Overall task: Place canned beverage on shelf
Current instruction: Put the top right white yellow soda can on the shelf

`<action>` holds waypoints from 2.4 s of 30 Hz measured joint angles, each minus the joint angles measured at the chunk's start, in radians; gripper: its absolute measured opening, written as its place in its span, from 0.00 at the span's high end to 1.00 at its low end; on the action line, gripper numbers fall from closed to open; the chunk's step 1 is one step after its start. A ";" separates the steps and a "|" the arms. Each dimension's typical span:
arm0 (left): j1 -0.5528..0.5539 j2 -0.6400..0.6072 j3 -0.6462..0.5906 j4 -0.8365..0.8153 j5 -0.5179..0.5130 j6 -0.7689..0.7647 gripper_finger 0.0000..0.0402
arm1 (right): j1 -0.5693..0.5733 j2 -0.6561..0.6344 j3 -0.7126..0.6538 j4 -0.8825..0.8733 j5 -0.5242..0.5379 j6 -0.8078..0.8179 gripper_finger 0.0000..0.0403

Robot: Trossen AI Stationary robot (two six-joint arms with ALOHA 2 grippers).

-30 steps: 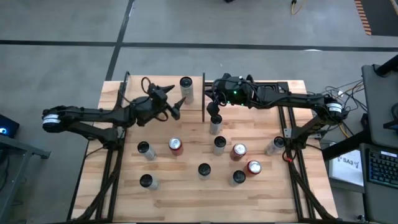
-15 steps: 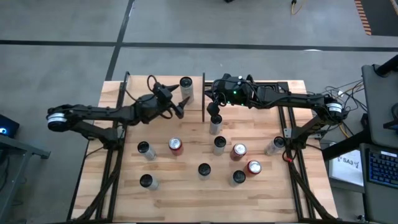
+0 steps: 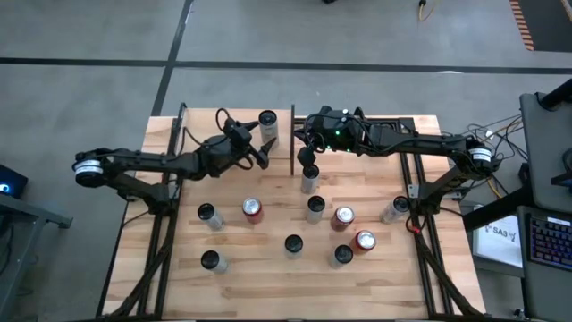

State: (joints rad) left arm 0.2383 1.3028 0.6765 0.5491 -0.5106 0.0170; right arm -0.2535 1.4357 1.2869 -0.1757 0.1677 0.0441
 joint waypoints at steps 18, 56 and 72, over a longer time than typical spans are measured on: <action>0.035 0.049 0.000 0.066 -0.003 0.000 0.13 | 0.000 0.000 0.000 0.000 0.000 0.000 0.98; 0.126 -0.222 -0.111 -0.120 -0.086 0.005 0.38 | 0.000 0.001 0.000 0.001 0.001 0.027 0.98; 0.125 -0.366 -0.207 -0.165 -0.086 -0.034 0.38 | 0.000 0.001 0.000 0.001 0.000 0.035 0.98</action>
State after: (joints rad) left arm 0.3637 0.9368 0.4696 0.3845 -0.5964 -0.0172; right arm -0.2535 1.4364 1.2865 -0.1749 0.1681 0.0795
